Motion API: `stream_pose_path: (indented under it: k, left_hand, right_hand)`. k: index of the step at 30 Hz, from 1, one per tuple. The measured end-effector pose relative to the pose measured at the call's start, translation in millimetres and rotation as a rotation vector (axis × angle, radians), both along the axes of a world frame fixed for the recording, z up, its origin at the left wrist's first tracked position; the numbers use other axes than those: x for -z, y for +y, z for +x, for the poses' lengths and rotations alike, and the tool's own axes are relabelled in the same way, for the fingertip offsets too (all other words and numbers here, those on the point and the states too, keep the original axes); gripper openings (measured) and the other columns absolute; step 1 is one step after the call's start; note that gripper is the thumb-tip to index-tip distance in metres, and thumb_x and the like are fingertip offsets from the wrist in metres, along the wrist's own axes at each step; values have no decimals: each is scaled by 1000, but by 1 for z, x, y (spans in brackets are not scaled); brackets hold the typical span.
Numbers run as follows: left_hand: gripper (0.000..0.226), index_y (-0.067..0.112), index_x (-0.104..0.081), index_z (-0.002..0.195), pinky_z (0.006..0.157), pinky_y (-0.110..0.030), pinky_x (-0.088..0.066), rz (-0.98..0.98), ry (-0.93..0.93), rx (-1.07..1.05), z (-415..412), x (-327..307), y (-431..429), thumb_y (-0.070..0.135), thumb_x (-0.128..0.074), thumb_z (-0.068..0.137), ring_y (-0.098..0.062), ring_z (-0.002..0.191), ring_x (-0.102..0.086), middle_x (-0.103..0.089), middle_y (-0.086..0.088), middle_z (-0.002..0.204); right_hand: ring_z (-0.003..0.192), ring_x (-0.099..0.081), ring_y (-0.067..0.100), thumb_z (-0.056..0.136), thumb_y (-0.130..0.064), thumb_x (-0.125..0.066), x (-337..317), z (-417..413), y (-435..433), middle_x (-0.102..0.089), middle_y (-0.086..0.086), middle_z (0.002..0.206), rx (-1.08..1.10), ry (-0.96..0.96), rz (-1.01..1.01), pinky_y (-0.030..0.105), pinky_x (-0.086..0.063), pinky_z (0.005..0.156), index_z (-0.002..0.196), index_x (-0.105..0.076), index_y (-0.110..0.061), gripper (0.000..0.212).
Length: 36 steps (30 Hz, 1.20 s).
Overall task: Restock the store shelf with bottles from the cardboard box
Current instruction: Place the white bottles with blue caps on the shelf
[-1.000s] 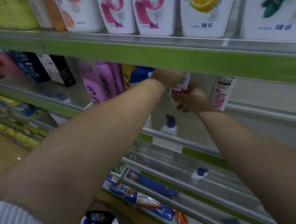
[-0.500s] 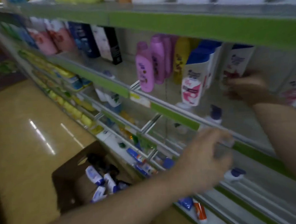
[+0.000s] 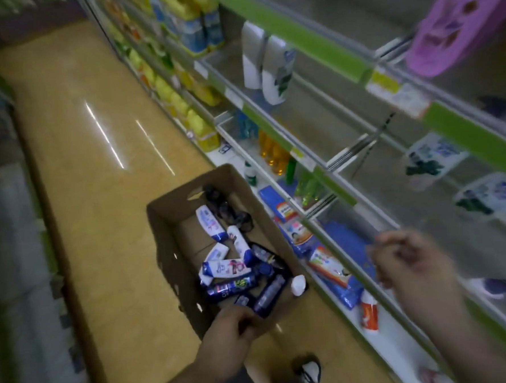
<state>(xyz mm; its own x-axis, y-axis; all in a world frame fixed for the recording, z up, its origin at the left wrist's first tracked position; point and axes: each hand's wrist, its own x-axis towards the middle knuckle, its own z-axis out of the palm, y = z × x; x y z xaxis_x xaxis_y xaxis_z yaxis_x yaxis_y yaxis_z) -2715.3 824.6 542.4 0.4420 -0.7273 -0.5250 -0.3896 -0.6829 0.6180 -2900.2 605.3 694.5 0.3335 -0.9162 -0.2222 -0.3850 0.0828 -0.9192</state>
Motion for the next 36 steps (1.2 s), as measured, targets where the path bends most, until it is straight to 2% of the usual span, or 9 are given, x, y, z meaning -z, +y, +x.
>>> stream_pose_path:
  k: [3,6,8,11,14,19,24,31,36]
  left_hand:
    - [28,43,-47,77,76,-6,-34,26,44,71,38,27,-6,17,-56,81,-11,97,-55,-51,12,94]
    - [8,36,-56,90,79,-17,-41,37,24,185,80,56,-12,32,-52,85,-11,99,-55,-54,11,101]
    - [15,31,-59,99,79,-24,-45,44,20,211,111,70,-18,33,-50,88,-12,100,-56,-53,11,103]
    - [33,22,-61,117,92,-32,-49,69,-15,235,158,91,-31,30,-53,87,-17,112,-54,-55,3,120]
    - [34,17,-62,119,90,-33,-50,106,-59,265,204,125,-49,26,-57,87,-24,116,-54,-56,-5,124]
    - [26,15,-63,108,84,-37,-55,191,-105,308,259,184,-84,26,-58,85,-28,103,-62,-62,-10,116]
    - [61,15,-47,132,93,-39,-51,500,-136,505,253,229,-91,34,-68,79,-27,119,-55,-54,-9,132]
    - [93,11,-4,158,101,-43,-45,592,-200,555,219,253,-85,30,-61,88,-32,133,-46,-35,-14,154]
    - [83,12,-34,150,99,-35,-47,510,-79,462,228,240,-82,40,-73,82,-26,129,-50,-42,-10,150]
  right_hand:
    - [45,-56,11,88,-3,-73,67,61,28,-65,16,61,-113,163,161,22,-47,50,85,-67,-13,13]
    - [62,-68,22,86,-8,-74,124,116,37,-71,10,67,-113,306,272,42,-56,69,87,-68,-17,12]
    - [68,-70,23,83,-14,-76,158,149,42,-72,2,68,-129,391,337,46,-58,75,88,-68,-22,12]
    - [82,-70,17,85,-23,-74,205,194,43,-70,-10,76,-196,504,308,31,-51,72,94,-68,-23,11]
    - [95,-64,20,91,-25,-67,246,234,37,-68,-2,96,-283,660,279,25,-41,75,114,-66,-17,25]
    - [105,-64,29,89,-46,-65,323,275,33,-67,6,118,-477,997,203,37,-51,79,126,-55,-17,48]
    - [129,-50,34,87,-59,-63,368,287,29,-53,10,142,-548,1283,169,50,-38,105,142,-40,-18,73]
    - [123,-57,33,88,-45,-65,383,288,23,-60,9,134,-551,1218,204,47,-44,103,133,-50,-21,54]
    - [110,-63,31,84,-55,-67,356,285,16,-66,6,121,-489,1090,192,45,-50,95,120,-57,-23,49]
